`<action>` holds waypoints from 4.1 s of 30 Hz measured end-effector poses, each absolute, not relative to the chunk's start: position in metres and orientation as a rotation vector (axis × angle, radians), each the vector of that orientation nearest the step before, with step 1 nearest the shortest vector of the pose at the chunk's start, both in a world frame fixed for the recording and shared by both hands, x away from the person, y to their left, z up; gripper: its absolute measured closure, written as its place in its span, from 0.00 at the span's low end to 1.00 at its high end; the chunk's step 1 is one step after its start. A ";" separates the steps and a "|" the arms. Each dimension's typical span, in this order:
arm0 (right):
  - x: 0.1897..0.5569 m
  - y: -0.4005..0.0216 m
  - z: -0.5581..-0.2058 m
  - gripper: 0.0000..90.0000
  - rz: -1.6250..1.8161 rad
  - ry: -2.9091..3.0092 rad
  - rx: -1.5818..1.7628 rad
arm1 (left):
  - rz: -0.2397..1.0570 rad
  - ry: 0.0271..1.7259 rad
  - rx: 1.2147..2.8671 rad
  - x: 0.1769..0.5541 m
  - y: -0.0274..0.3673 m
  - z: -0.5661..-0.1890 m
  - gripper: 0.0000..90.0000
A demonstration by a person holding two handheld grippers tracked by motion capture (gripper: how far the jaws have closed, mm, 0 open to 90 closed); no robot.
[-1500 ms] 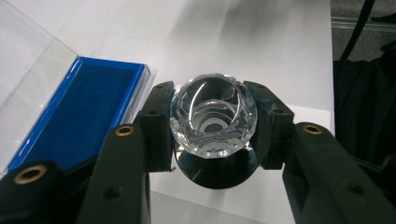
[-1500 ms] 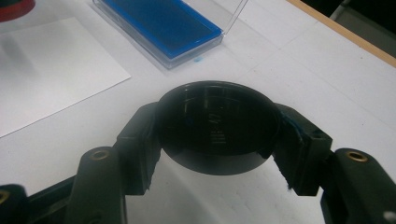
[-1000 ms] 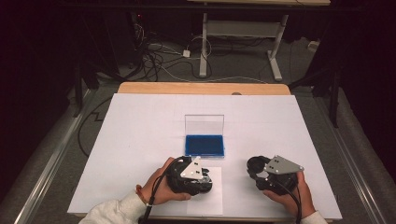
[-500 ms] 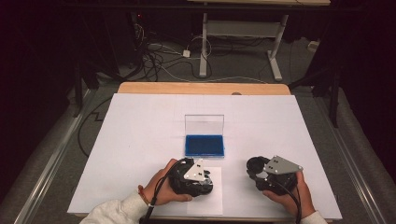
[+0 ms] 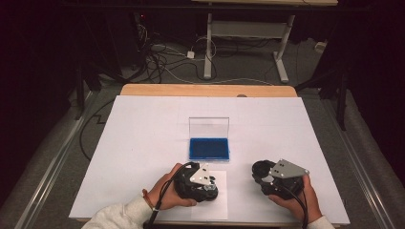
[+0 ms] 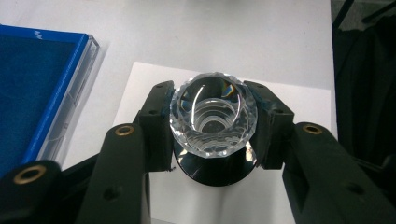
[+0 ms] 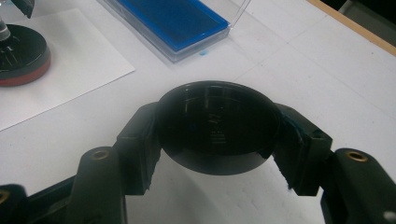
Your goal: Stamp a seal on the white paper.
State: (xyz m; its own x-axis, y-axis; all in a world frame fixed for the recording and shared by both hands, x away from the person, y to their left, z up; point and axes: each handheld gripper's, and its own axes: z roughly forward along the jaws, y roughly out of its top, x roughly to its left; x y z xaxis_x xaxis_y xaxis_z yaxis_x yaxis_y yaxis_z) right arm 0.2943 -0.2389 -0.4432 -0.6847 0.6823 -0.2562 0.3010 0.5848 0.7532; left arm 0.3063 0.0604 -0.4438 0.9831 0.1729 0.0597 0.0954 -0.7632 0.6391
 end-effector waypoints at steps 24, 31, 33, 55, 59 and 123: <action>0.294 -0.239 -0.442 0.43 0.949 2.278 0.778 | 0.140 0.191 2.480 0.305 0.058 -0.442 0.61; 0.294 -0.239 -0.442 0.43 0.949 2.278 0.774 | 0.136 0.193 2.483 0.306 0.058 -0.442 0.61; 0.294 -0.239 -0.442 0.43 0.950 2.278 0.774 | 0.139 0.189 2.484 0.306 0.059 -0.442 0.61; 0.294 -0.238 -0.443 0.43 0.947 2.285 0.780 | 0.193 0.186 2.511 0.301 0.054 -0.441 0.61; 0.294 -0.239 -0.443 0.43 0.948 2.284 0.783 | 0.192 0.185 2.512 0.302 0.055 -0.441 0.61; 0.293 -0.245 -0.438 0.43 0.980 2.255 0.786 | 0.321 0.420 2.291 0.328 0.123 -0.402 0.61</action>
